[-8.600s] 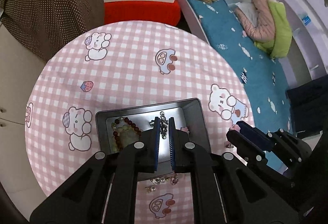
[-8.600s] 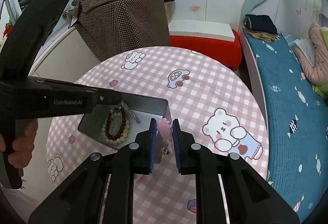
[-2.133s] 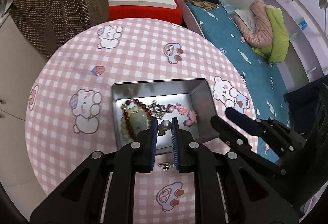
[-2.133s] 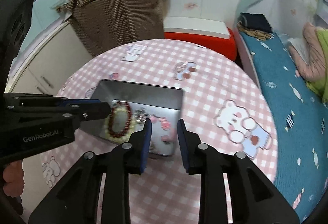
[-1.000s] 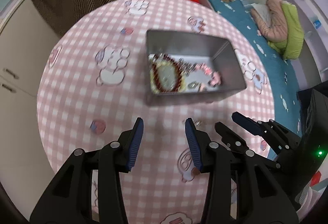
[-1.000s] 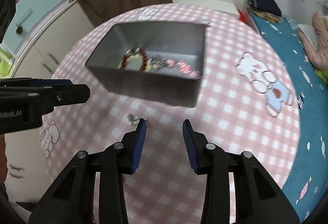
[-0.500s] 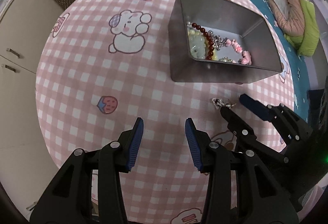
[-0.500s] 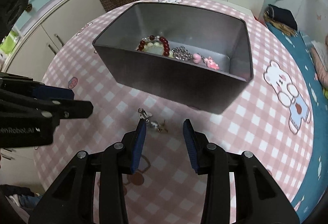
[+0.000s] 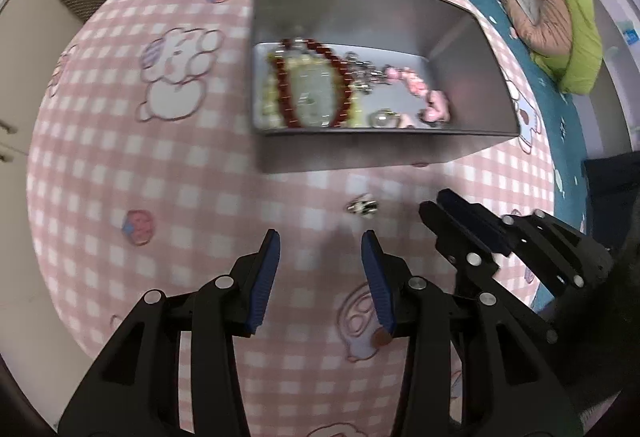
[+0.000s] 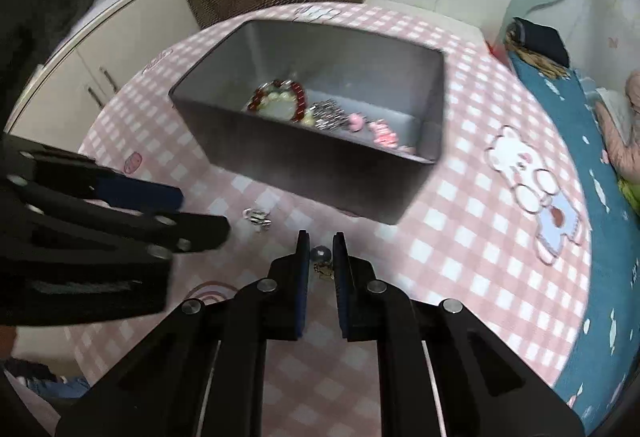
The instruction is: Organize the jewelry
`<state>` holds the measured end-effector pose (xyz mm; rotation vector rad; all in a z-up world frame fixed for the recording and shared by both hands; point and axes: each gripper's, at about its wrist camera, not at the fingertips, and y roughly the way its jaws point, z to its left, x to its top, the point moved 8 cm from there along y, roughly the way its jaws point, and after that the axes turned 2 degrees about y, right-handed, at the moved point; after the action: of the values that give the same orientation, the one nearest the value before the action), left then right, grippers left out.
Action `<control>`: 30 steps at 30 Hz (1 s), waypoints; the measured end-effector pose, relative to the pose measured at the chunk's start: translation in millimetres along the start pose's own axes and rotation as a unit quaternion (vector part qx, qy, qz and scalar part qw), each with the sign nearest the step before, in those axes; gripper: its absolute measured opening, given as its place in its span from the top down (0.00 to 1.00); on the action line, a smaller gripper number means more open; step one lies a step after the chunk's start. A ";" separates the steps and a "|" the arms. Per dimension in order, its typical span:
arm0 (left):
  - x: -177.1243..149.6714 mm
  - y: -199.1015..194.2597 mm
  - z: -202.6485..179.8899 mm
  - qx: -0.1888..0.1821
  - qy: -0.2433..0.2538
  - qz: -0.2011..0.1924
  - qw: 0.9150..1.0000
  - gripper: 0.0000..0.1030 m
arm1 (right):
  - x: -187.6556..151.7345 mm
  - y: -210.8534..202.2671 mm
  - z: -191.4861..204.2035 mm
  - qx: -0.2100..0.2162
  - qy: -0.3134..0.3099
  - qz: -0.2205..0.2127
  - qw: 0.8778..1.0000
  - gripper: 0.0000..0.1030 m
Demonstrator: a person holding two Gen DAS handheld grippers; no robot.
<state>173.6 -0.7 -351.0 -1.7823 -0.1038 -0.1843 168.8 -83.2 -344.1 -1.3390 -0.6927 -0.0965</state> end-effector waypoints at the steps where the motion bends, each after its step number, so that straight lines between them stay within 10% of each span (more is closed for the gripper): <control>1: 1.8 2.3 -5.0 -0.005 0.003 0.000 1.000 0.58 | 0.6 -2.5 -2.3 -0.002 0.004 -0.002 1.000 0.90; 6: 10.2 9.0 -19.0 0.006 0.010 -0.019 1.000 0.62 | -1.4 -15.4 -15.2 -0.014 0.032 -0.009 0.999 0.90; 10: 10.6 19.5 -26.8 0.007 0.017 -0.016 1.000 1.00 | -3.0 -19.4 -18.7 -0.020 0.040 -0.013 0.999 0.90; 19: 10.4 6.1 -23.0 -0.010 0.009 -0.026 1.000 1.00 | 10.8 -30.5 -19.8 -0.023 0.043 -0.036 0.998 0.90; 22: 9.7 13.6 -23.9 0.003 0.012 -0.005 1.000 0.94 | 13.0 -32.4 -20.1 -0.020 0.043 -0.038 0.998 0.90; 25: 16.1 12.9 -22.2 0.007 -0.010 -0.027 1.000 0.59 | 11.2 -32.8 -20.4 -0.019 0.044 -0.036 0.998 0.90; 30: 28.2 8.5 -9.2 0.032 -0.050 -0.058 0.997 0.55 | 8.3 -30.6 -23.8 -0.016 0.052 -0.032 0.998 0.90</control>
<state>202.2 -12.4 -352.1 -1.7226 -0.2828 -0.1725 171.5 -110.2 -315.1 -1.3334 -0.6482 -0.2270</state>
